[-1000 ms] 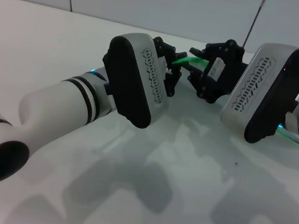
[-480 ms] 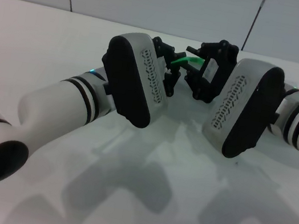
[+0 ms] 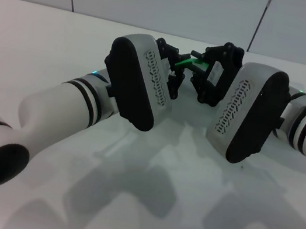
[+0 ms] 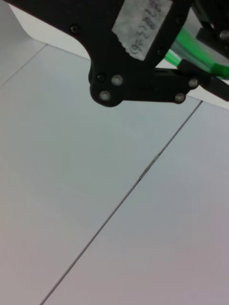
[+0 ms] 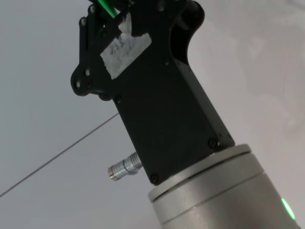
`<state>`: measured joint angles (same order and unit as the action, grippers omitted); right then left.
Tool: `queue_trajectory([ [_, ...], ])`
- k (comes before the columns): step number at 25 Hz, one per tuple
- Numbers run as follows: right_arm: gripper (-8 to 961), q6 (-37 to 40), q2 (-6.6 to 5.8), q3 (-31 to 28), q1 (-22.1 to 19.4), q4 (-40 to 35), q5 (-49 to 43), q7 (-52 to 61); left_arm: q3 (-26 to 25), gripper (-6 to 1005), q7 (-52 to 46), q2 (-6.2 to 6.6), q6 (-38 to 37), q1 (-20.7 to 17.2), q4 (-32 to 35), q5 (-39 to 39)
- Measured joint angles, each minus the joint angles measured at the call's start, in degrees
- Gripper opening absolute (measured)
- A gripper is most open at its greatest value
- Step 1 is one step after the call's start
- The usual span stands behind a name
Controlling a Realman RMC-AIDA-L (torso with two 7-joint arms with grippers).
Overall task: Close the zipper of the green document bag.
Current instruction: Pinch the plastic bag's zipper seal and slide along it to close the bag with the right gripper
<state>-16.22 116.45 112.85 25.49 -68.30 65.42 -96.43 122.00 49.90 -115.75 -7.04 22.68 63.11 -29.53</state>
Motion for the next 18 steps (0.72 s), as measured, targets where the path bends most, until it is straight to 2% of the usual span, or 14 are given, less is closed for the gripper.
queue_trajectory([
  [3, 166, 0.04, 0.0, 0.0, 0.03, 0.14, 0.01, 0.01, 0.0, 54, 0.01, 0.0, 0.01, 0.0, 0.0, 0.0],
  [18, 112, -0.39, -0.06, -0.25, -0.65, 0.34, 0.06, 0.09, 0.0, 54, 0.34, 0.0, 0.21, -0.01, -0.18, 0.02],
])
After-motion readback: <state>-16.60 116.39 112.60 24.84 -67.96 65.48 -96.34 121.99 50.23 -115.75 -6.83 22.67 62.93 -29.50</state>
